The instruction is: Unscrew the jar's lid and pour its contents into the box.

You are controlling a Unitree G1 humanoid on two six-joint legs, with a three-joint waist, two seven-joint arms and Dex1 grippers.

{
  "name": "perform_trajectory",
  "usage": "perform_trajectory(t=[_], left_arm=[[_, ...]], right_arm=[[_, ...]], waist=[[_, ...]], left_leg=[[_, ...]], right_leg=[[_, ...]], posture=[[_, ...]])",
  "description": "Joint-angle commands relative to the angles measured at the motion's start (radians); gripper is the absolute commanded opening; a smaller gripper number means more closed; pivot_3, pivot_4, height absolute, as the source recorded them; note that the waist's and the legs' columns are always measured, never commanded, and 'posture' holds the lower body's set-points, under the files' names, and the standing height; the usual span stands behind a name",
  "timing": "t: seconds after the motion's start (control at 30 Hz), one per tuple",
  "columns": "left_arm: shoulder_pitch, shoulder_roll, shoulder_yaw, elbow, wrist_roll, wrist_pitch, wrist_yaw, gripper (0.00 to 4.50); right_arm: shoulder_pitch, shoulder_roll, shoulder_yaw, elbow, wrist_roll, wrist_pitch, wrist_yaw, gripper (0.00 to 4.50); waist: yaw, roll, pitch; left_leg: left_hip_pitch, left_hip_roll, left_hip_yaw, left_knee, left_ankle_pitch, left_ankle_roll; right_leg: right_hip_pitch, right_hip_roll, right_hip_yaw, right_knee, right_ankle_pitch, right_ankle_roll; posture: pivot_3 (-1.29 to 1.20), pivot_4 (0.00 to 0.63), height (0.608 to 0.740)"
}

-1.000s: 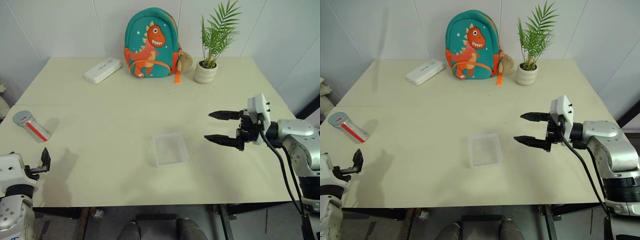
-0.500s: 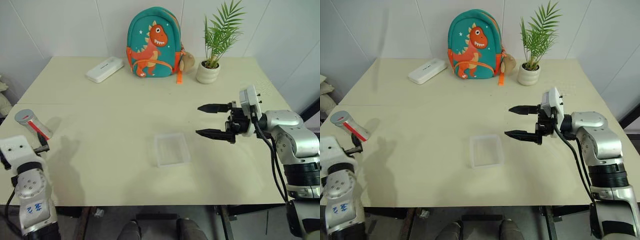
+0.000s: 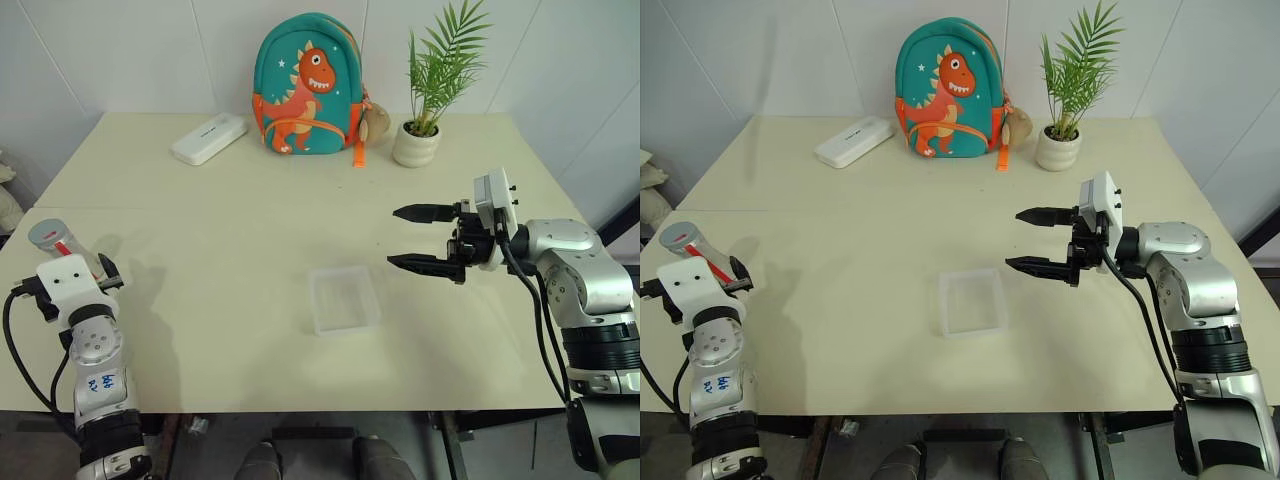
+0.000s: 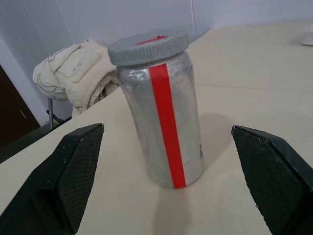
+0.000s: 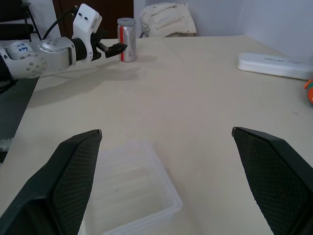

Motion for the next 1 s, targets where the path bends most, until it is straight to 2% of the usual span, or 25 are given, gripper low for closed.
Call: perform_trajectory(t=[0.03, 1.0], left_arm=[[-0.046, 0.046, 0.012, 0.057, 0.004, -0.044, 0.025, 4.47], [-0.257, 0.219, -0.013, 0.511, -0.039, -0.269, 0.033, 4.47]], right_arm=[[-0.006, -0.012, -0.023, -0.02, -0.003, -0.021, -0.003, 4.5], [-0.019, 0.006, -0.021, -0.001, -0.04, -0.045, -0.044, 4.5]], waist=[[0.0, 0.0, 0.0], [-0.001, 0.0, 0.0]], left_leg=[[0.0, 0.0, 0.0, 0.0, 0.0, 0.0], [0.0, 0.0, 0.0, 0.0, 0.0, 0.0]], right_leg=[[0.0, 0.0, 0.0, 0.0, 0.0, 0.0], [0.0, 0.0, 0.0, 0.0, 0.0, 0.0]], posture=[[0.0, 0.15, 0.74], [0.0, 0.15, 0.74]])
